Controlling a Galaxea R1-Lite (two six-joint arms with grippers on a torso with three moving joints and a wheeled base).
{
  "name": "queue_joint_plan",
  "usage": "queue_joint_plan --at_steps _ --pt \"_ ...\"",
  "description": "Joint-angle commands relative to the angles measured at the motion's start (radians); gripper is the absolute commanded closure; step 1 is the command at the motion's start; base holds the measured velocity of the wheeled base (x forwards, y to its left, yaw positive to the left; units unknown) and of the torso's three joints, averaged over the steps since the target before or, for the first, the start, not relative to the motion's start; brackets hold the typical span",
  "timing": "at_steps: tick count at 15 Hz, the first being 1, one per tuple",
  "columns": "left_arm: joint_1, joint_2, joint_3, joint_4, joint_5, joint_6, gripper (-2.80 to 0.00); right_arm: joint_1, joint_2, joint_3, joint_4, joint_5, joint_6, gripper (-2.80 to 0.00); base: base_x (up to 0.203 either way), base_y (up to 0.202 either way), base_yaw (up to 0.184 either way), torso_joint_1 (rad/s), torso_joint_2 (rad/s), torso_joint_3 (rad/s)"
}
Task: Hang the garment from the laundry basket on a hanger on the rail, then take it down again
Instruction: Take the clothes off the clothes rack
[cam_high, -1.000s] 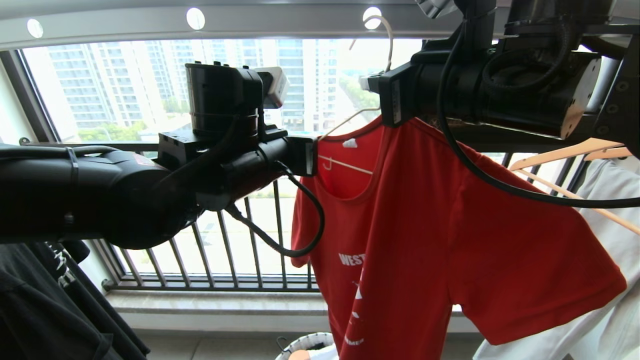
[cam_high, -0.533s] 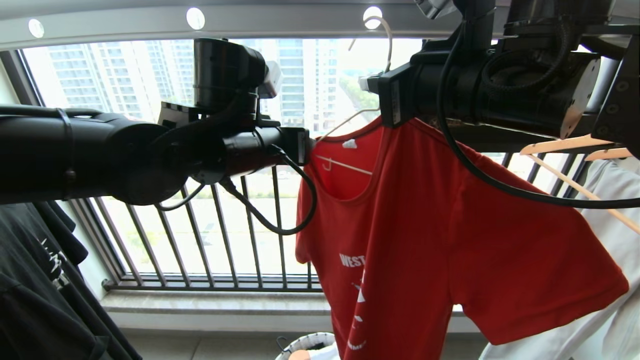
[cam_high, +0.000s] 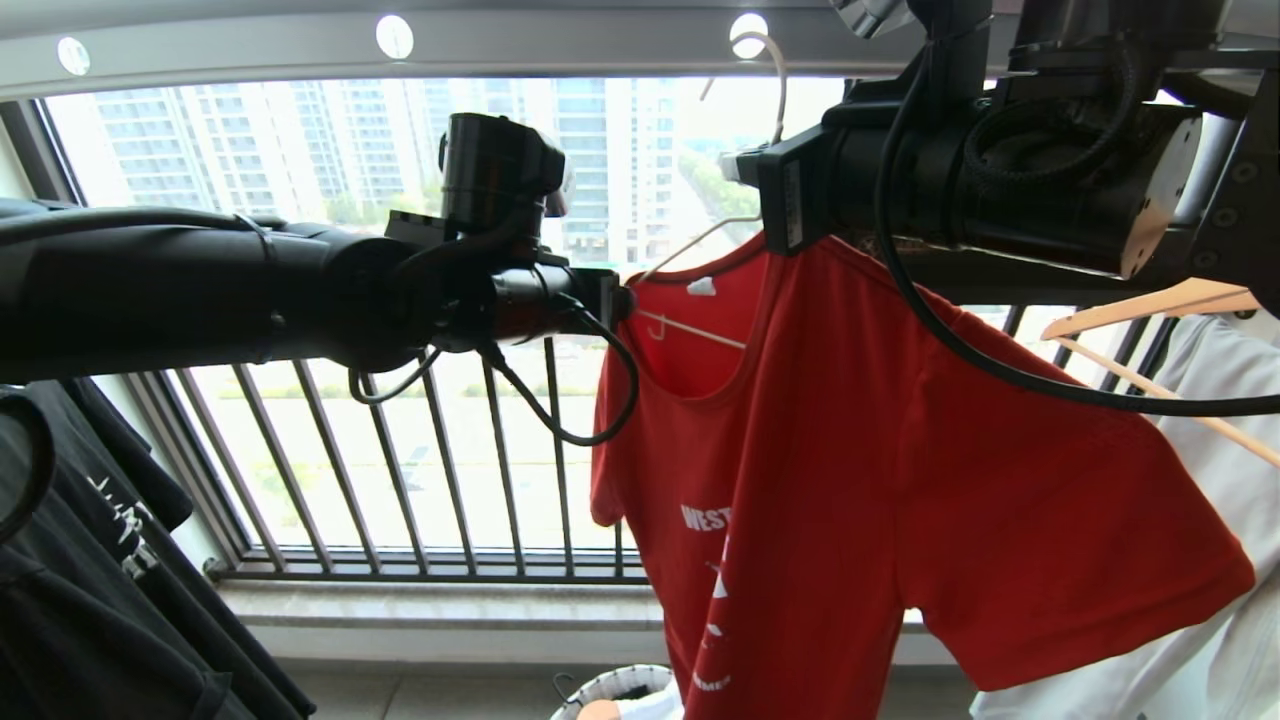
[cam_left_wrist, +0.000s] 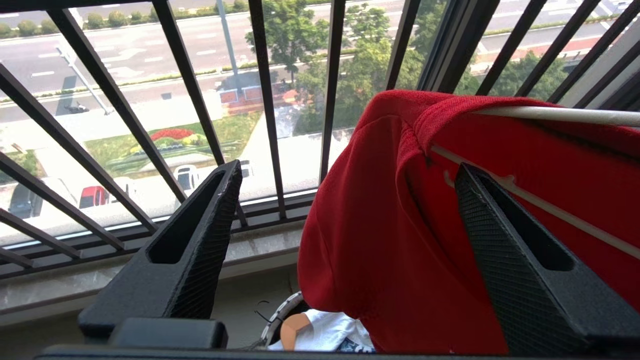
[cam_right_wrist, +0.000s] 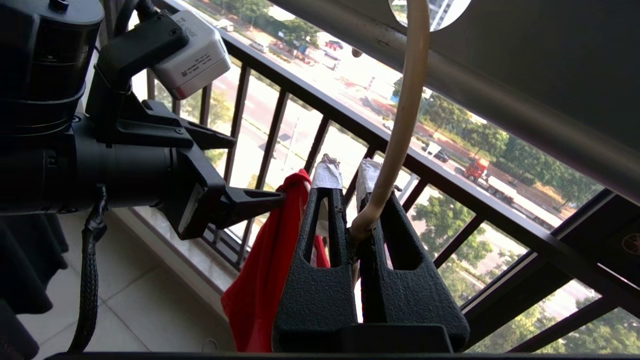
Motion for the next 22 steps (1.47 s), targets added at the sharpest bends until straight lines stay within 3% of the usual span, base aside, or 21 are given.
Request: queue_joint_plan --at_steps 1,6,7,16,22 --pt "0.004 0.046 -0.025 -0.003 0.003 -0.002 -2.8 0.0 0.001 0.0 -0.001 0.0 -0.002 0.0 0.0 0.0 0.0 0.0 0.0 0.0" --pt "0.018 0.087 -0.074 -0.013 0.006 -0.001 -2.8 0.0 0.0 0.0 -0.001 0.0 -0.002 0.0 0.0 0.0 0.0 0.0 0.0 0.0" --pt "0.018 0.087 -0.076 -0.015 0.007 0.0 0.0 0.0 0.0 0.0 -0.001 0.0 -0.002 0.0 0.0 0.0 0.0 0.0 0.0 0.0" --pt "0.026 0.091 -0.076 -0.063 0.007 0.005 0.0 0.0 -0.009 0.002 -0.001 0.0 -0.004 0.0 0.0 0.0 0.0 0.0 0.0 0.0" --pt "0.002 0.006 -0.048 -0.063 0.0 -0.002 0.0 0.001 -0.001 0.002 -0.001 0.0 -0.004 0.0 0.0 0.0 0.0 0.0 0.0 0.0"
